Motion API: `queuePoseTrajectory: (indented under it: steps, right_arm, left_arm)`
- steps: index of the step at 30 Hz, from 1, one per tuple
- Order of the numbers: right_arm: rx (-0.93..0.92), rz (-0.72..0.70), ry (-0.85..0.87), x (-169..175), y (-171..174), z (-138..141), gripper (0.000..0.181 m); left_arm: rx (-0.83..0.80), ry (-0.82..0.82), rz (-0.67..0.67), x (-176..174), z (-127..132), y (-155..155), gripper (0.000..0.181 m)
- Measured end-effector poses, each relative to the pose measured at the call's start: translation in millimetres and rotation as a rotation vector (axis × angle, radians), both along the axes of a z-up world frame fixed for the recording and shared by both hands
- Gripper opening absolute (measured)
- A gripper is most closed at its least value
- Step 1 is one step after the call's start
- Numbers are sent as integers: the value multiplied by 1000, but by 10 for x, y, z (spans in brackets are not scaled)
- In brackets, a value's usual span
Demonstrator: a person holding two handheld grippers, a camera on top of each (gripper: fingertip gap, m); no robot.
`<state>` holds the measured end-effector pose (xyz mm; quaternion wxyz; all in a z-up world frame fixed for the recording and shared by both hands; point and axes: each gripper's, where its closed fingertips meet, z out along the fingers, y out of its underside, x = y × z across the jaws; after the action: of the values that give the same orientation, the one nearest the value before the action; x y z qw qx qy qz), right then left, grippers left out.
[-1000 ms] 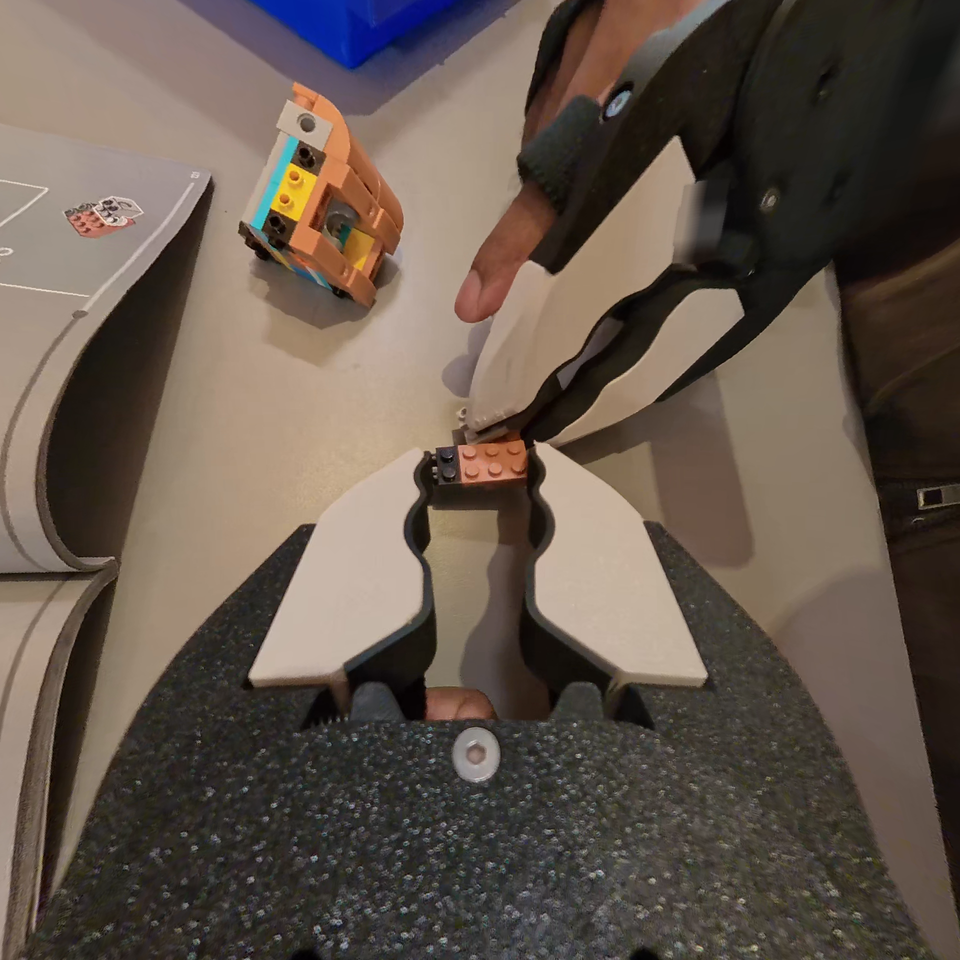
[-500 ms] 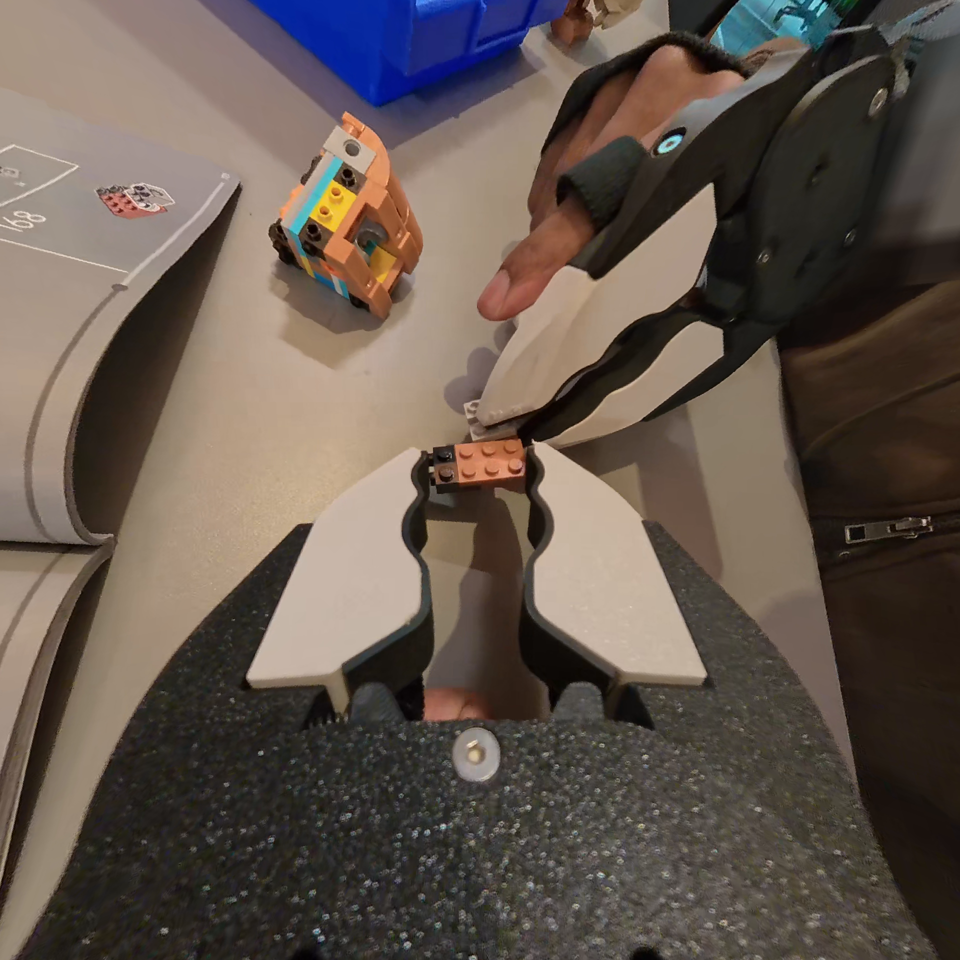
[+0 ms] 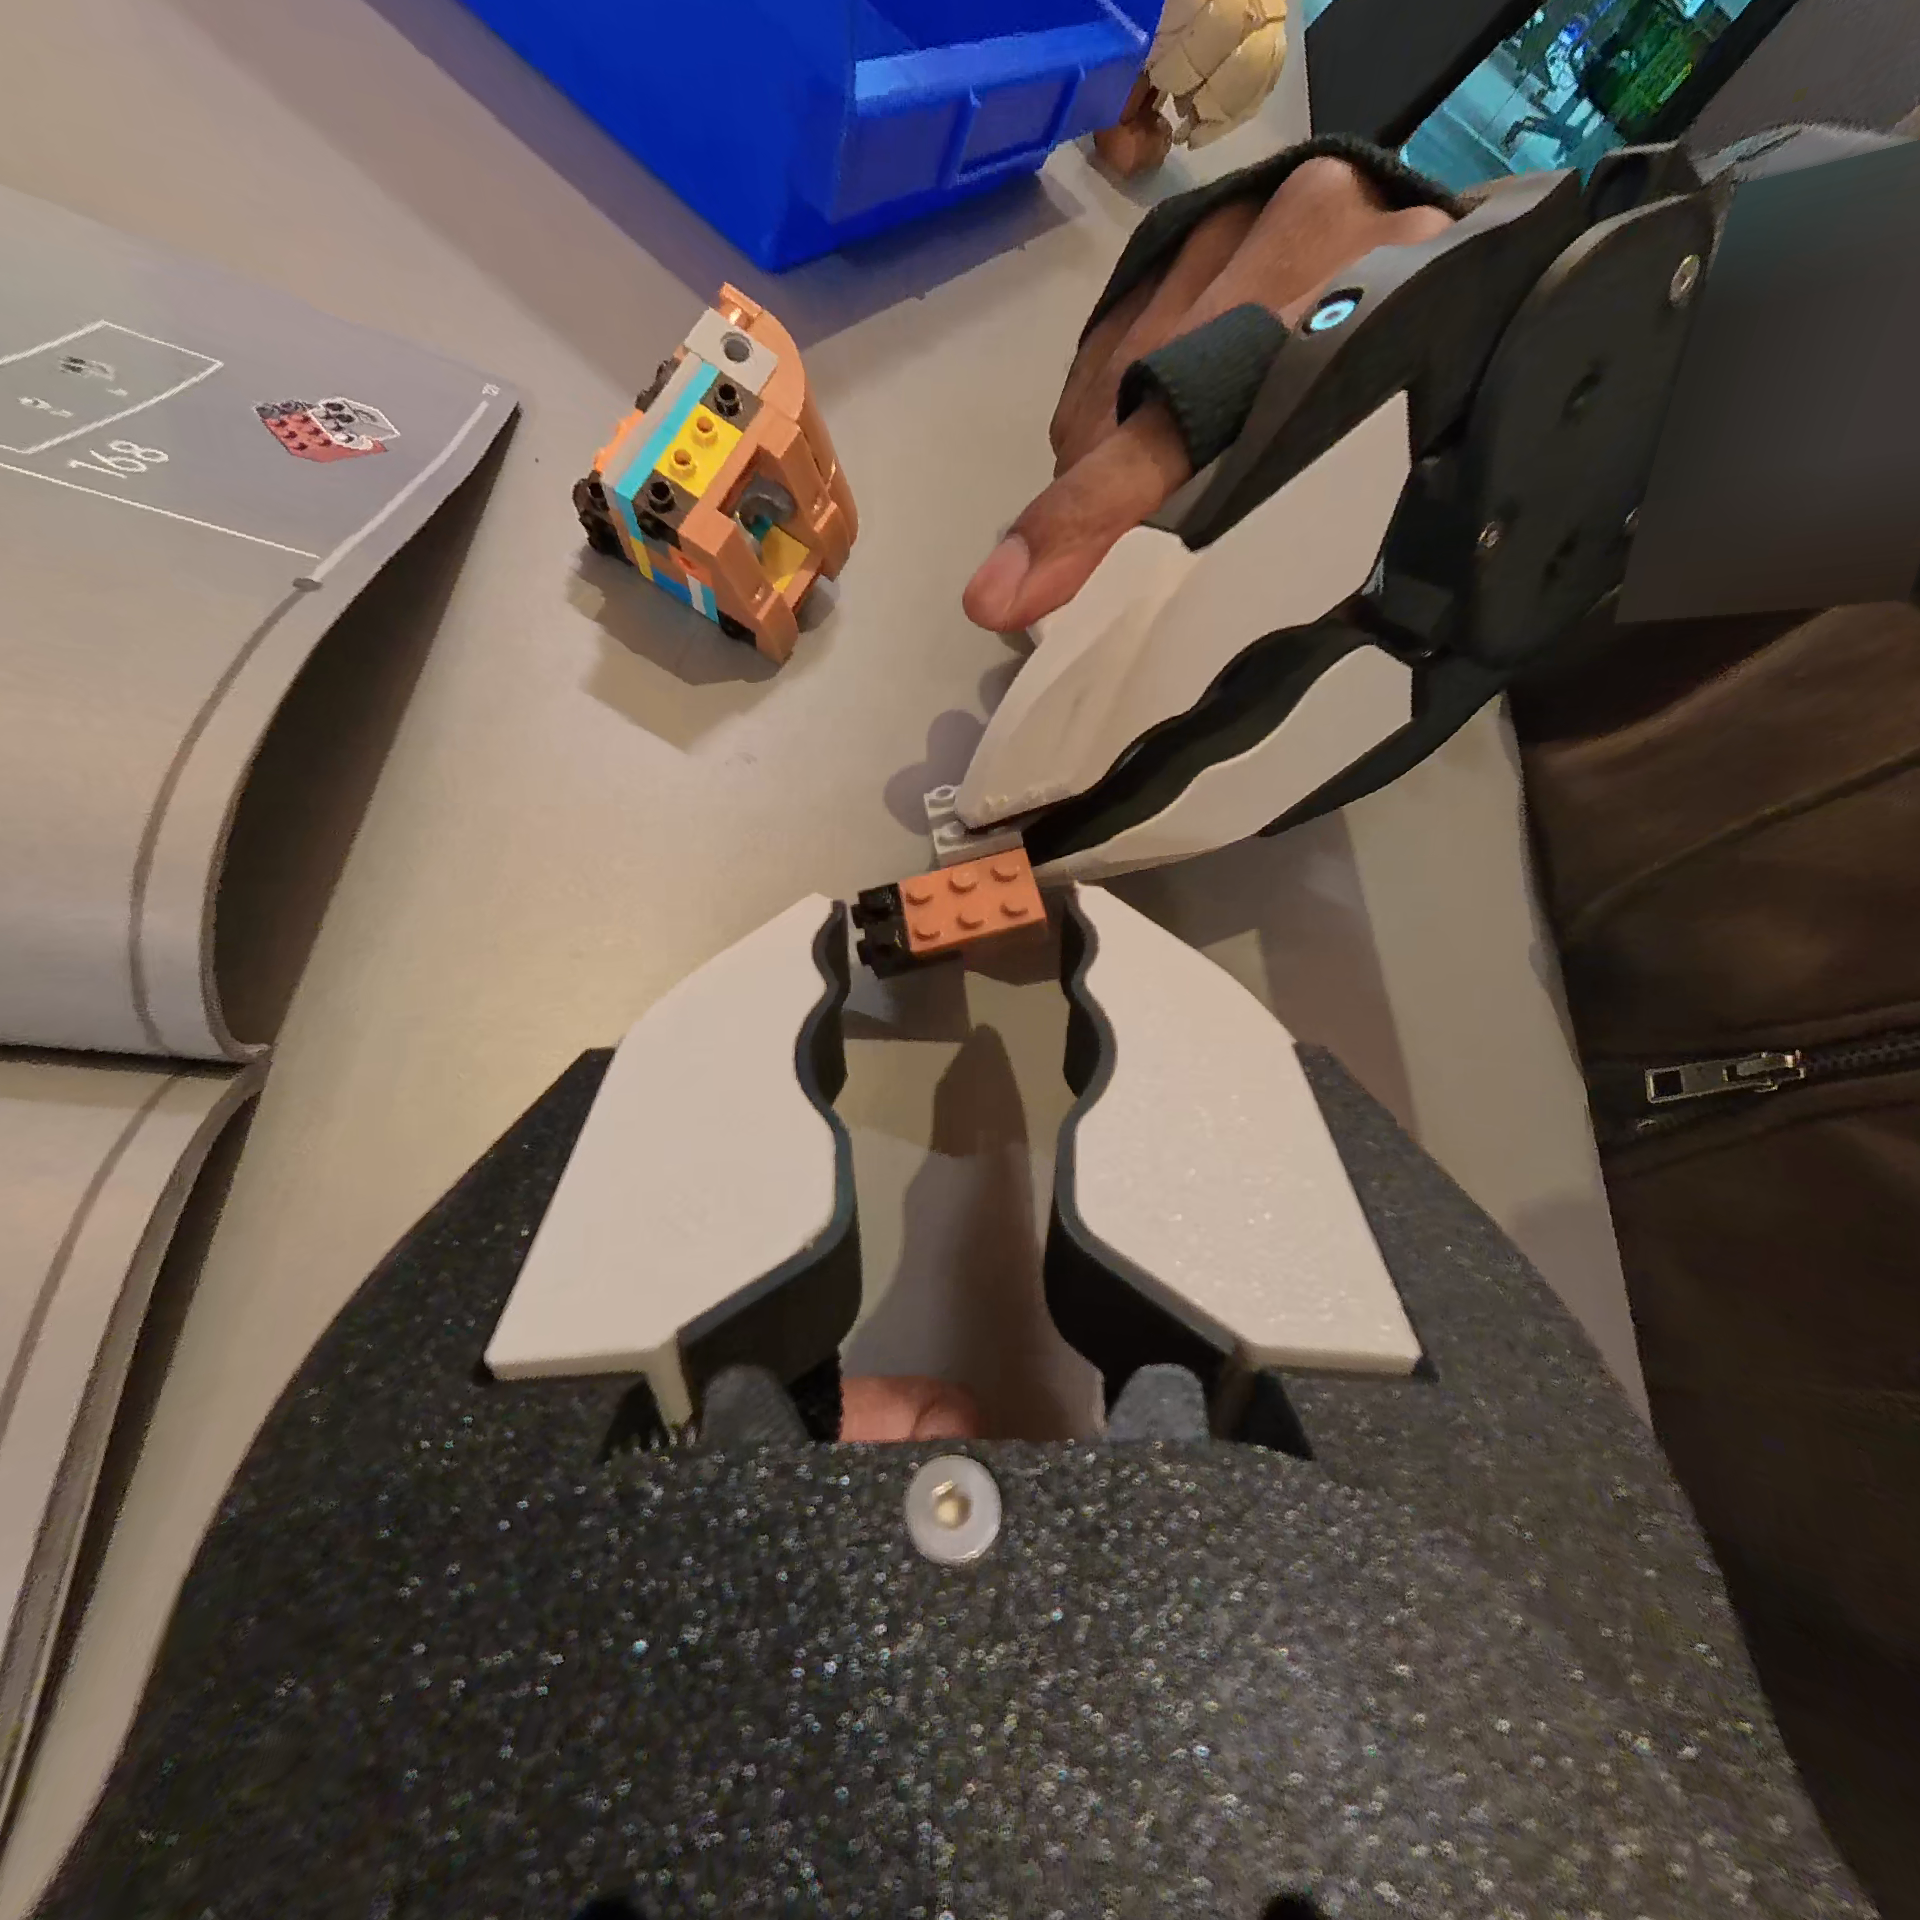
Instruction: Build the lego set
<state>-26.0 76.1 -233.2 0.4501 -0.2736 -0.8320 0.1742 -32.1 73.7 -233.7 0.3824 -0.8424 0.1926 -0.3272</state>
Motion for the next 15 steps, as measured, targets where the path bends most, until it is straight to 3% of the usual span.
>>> queuePoseTrajectory:
  steps: [11, 15]
  right_arm:
    - [15, -27, 78, -36, 66, 132, 11]
    - [31, -26, 99, -40, 69, 166, 11]
  left_arm:
    - [-33, -42, 54, 4, 16, 54, 55]
    - [8, -56, 51, 72, 49, 100, 53]
